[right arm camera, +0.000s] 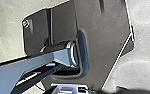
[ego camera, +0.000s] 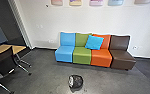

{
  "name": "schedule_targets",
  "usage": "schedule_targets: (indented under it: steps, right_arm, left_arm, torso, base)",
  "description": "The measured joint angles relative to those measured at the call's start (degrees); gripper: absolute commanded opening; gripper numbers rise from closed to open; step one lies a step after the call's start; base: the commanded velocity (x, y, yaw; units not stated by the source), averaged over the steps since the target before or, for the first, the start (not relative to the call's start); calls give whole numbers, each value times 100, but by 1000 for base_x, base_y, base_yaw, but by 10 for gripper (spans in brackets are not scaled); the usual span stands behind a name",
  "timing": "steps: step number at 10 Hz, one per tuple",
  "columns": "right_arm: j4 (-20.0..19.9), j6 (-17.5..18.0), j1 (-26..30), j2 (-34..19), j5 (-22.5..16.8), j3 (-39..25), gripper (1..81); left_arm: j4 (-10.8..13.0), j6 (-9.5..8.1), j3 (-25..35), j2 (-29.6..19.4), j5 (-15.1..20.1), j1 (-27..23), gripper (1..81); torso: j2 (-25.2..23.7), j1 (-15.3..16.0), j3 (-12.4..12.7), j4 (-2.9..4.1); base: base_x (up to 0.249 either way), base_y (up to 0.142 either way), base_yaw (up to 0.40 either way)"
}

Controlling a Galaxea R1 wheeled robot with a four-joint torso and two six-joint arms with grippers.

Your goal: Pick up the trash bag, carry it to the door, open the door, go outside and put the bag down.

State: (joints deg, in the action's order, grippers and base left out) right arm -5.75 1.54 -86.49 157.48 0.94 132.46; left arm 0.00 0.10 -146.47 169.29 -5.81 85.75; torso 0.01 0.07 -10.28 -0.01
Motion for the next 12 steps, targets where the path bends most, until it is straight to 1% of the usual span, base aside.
schedule_targets:
  steps: [3,12]
  right_arm:
    - [2,0,0,0,2,-2,811]
    - [6,0,-2,35,0,-18,811]
  left_arm:
    - [0,0,-149,63,0,-2,811]
    - [0,-15,-160,72,0,0,811]
  torso:
    - [2,0,0,0]
    - [2,0,0,0]
  base:
    - [122,0,0]
    - [122,0,0]
